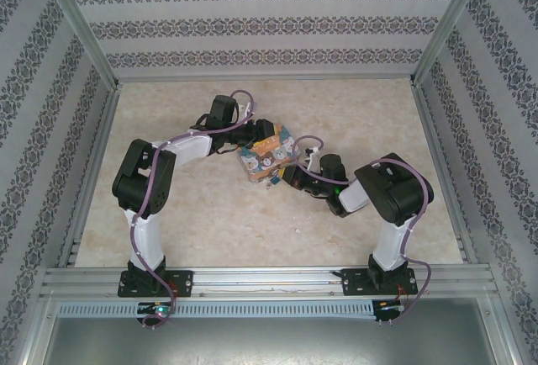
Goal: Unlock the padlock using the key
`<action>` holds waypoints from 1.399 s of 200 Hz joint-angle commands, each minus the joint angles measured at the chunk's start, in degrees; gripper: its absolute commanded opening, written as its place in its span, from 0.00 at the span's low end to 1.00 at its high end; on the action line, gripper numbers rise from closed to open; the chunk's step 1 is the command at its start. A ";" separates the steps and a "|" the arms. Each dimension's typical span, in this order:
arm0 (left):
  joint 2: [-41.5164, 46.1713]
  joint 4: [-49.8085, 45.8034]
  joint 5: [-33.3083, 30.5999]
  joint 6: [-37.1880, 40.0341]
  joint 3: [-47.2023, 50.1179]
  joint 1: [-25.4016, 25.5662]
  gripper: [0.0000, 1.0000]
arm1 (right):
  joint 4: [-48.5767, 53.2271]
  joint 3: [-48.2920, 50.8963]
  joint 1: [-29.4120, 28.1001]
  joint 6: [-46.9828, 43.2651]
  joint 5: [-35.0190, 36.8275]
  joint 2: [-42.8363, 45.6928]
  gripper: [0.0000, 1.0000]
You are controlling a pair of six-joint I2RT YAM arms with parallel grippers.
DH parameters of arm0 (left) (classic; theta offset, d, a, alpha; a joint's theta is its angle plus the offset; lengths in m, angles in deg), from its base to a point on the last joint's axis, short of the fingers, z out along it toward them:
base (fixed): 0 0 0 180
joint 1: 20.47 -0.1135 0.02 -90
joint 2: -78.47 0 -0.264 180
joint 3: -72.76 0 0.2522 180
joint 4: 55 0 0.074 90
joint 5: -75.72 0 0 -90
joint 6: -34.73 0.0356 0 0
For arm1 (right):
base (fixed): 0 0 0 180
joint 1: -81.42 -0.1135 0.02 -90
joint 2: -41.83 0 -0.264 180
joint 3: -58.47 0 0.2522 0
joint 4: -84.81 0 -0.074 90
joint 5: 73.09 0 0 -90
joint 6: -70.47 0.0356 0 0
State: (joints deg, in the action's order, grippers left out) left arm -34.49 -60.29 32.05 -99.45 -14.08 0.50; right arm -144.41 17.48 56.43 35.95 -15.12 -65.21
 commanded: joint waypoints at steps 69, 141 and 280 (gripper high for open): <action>-1.72 -5.11 0.87 0.42 1.36 0.65 0.59 | -9.31 -0.99 -0.41 7.78 8.13 -1.91 0.00; -1.80 -4.52 0.83 0.04 1.23 0.66 0.59 | -8.04 -0.81 1.67 7.22 9.11 -0.75 0.00; 13.57 -12.69 -5.30 8.27 2.90 -3.22 0.66 | 23.15 3.10 5.48 -7.53 8.65 25.34 0.00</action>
State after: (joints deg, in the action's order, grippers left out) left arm -26.91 -67.85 30.01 -96.39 -11.92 -0.50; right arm -134.03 20.80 61.43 35.30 -7.34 -46.90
